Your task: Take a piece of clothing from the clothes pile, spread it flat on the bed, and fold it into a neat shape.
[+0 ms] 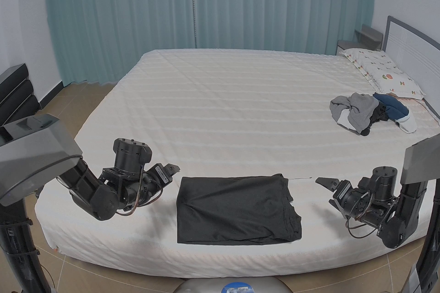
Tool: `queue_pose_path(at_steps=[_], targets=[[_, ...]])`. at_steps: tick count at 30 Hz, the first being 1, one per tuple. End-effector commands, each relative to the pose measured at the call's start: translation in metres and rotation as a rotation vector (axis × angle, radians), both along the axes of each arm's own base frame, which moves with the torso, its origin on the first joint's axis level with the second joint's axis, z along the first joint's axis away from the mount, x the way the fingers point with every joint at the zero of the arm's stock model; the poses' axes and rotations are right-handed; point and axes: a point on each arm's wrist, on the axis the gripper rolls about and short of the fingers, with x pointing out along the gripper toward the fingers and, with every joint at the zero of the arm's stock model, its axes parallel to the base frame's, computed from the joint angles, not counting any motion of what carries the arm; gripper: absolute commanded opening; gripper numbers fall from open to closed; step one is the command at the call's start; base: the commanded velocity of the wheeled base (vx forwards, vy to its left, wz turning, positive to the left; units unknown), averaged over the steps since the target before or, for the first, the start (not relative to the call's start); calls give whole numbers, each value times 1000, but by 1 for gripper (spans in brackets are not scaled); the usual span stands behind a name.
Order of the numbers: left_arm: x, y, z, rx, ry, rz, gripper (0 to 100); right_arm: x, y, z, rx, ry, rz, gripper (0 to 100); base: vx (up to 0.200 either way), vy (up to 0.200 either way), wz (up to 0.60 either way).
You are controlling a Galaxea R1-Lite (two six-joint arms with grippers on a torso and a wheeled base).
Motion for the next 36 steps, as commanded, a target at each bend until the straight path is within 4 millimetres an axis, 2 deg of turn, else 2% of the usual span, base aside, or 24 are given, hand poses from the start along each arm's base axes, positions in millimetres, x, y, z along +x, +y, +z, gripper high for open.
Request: queue_pose_path(at_steps=[1,3,5,6,7,8,12,13,14,15,16,19,20,26,31,32,33,36], targets=[[-35,18,59,32,-153,50,100,-51,-10,59,-61,-182,21,100,0,0,0],[-51,25,78,85,-218,60,100,-72,-14,74,-130,-263,45,100,0,0,0],[-64,31,93,117,-273,80,100,-82,-17,91,-174,-350,32,100,0,0,0],[-64,31,93,117,-273,80,100,-82,-17,91,-174,-350,32,100,0,0,0],[-85,39,113,146,-345,114,100,-100,-23,108,-235,-418,-2,100,0,0,0],[-94,43,121,156,-374,127,100,-108,-25,115,-272,-450,-2,100,0,0,0],[-129,57,142,203,-473,172,100,-143,-32,129,-404,-527,23,100,0,0,0],[-142,63,149,221,-508,192,100,-158,-35,133,-447,-562,32,100,0,0,0],[-144,64,149,224,-511,197,100,-159,-35,133,-452,-565,33,100,0,0,0],[-164,72,157,253,-558,223,100,-179,-39,136,-513,-597,47,100,0,0,0],[-175,76,160,269,-583,235,100,-190,-41,137,-548,-612,50,100,0,0,0],[-196,85,162,325,-621,257,100,-210,-46,135,-613,-618,57,100,0,0,0],[-212,92,160,401,-637,267,100,-228,-50,132,-660,-603,59,100,0,0,0],[-267,115,153,501,-652,296,100,-277,-59,126,-777,-528,40,100,0,0,0],[-300,129,141,612,-601,360,100,-293,-60,125,-818,-515,23,100,0,0,0],[-300,129,141,614,-600,361,100,-294,-60,125,-819,-517,24,100,0,0,0],[-312,133,139,632,-617,391,100,-298,-60,125,-845,-540,21,100,0,0,0],[-329,137,134,710,-614,471,100,-301,-60,123,-916,-556,-4,100,0,0,0]])
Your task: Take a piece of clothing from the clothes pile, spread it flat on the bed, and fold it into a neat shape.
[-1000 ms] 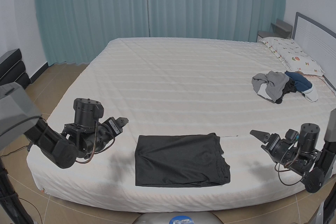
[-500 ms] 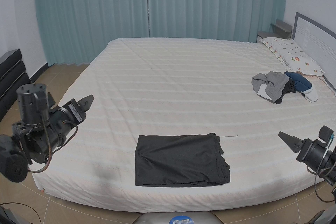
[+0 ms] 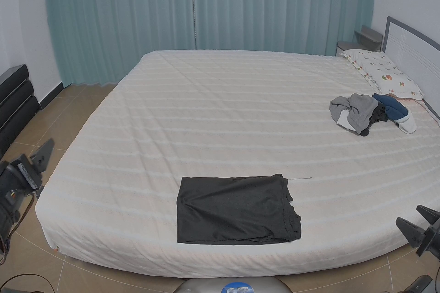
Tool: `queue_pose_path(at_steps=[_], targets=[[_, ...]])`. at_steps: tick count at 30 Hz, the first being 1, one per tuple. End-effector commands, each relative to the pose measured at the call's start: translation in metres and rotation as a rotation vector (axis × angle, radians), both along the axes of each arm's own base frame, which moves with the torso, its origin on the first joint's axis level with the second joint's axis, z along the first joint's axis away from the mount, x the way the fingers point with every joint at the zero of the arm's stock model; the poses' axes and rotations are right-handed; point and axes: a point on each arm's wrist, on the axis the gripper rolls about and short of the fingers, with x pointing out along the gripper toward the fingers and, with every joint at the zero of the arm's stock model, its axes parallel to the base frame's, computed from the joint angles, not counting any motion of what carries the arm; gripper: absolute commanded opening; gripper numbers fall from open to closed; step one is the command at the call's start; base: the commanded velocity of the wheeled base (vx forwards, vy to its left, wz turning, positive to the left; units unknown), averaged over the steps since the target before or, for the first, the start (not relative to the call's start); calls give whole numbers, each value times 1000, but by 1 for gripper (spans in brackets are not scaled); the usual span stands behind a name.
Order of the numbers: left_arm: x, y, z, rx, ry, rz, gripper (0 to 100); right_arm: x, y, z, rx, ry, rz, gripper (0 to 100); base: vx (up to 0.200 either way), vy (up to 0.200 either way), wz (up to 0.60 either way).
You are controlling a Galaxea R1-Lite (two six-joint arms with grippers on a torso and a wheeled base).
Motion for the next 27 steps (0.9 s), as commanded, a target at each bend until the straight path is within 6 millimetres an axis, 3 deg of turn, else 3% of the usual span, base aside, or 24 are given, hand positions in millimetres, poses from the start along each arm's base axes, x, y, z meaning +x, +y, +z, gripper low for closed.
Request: queue_pose_path(at_steps=[1,9,21,23,27], targets=[[-123,43,-23,201,-149,299,100,-83,-10,1,-235,-277,-87,100,0,0,0],[-156,45,-55,284,-151,340,100,-91,-7,-21,-305,-317,-97,100,0,0,0],[-153,42,-95,327,-104,393,100,-72,-7,-41,-355,-437,-107,100,0,0,0],[-146,41,-112,336,-84,355,100,-69,-7,-46,-355,-458,-111,100,0,0,0],[-144,39,-112,304,-127,257,100,-69,-7,-49,-354,-435,-110,100,0,0,0]])
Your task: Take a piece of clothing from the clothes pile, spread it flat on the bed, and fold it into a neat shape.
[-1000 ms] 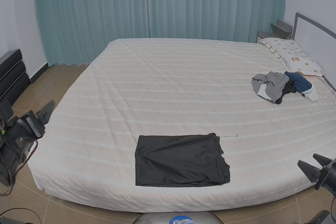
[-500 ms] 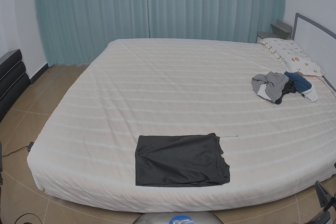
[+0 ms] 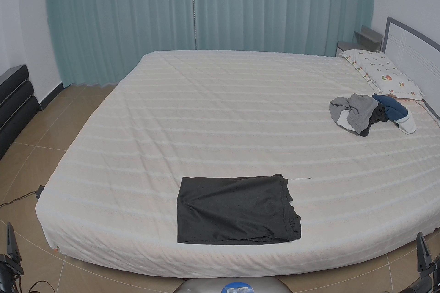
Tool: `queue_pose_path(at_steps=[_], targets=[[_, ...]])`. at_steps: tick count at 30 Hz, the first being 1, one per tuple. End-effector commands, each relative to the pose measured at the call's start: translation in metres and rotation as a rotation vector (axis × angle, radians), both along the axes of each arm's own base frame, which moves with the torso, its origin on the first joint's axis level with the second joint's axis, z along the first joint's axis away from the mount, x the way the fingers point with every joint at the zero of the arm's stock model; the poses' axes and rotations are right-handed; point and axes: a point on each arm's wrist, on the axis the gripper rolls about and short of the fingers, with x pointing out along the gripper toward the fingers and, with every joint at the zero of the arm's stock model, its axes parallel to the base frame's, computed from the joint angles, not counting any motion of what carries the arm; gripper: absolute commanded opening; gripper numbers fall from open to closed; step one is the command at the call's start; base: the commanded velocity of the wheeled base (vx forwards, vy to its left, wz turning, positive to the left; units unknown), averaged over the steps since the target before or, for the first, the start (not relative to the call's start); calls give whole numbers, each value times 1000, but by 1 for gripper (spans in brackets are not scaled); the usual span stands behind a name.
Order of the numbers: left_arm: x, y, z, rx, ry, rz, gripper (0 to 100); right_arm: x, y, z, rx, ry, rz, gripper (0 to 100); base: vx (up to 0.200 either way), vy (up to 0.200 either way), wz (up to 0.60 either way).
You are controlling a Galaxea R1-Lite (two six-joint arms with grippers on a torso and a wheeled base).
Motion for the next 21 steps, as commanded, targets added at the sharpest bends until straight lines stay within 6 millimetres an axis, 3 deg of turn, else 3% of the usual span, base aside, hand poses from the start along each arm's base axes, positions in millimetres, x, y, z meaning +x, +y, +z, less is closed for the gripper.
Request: queue_pose_path(at_steps=[1,7,16,21], targets=[[4,-2,-15,-18,-14,-87,100,3,0,-17,-9,49,-4,100,0,0,0],[6,-7,-19,-32,22,-334,100,3,1,-20,-12,84,19,100,0,0,0],[6,-12,-25,-50,80,-526,100,3,0,-27,89,164,-20,100,0,0,0],[6,-12,-26,-28,89,-542,100,3,-1,-28,147,178,-51,100,0,0,0]])
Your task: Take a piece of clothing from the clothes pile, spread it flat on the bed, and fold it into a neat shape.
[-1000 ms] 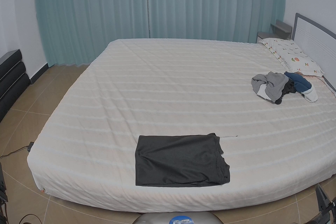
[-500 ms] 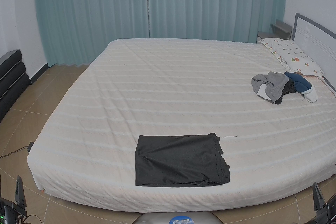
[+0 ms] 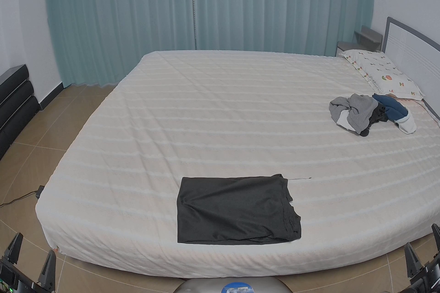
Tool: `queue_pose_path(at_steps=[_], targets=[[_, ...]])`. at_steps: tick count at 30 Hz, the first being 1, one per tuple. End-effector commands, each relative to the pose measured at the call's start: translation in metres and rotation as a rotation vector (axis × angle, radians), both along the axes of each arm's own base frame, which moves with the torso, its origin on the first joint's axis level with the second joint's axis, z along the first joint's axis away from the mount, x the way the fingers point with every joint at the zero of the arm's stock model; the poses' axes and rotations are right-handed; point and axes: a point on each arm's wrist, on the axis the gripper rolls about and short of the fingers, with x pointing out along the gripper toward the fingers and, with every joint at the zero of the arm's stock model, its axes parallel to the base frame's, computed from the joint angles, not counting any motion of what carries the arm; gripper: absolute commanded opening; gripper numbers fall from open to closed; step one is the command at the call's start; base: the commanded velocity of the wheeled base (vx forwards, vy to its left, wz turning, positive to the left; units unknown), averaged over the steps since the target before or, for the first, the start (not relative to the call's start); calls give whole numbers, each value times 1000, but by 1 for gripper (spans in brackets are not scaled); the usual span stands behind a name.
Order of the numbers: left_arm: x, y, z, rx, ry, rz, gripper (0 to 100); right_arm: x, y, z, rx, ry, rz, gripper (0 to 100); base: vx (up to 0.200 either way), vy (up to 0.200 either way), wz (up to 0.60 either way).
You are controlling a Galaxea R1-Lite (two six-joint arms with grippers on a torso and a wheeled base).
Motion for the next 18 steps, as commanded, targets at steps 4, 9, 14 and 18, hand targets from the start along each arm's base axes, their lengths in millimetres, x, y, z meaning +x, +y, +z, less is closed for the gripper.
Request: queue_pose_path(at_steps=[4,9,14,18], targets=[[1,0,-5,24,12,-11,100,0,0,-3,-7,-12,-3,100,0,0,0],[1,0,-5,24,12,-4,100,1,0,-3,-8,-12,-1,100,0,0,0],[1,0,-6,32,13,-4,100,0,0,-3,1,-14,-3,100,0,0,0],[1,0,-6,26,13,-4,100,0,0,-3,-1,-15,-3,100,0,0,0]])
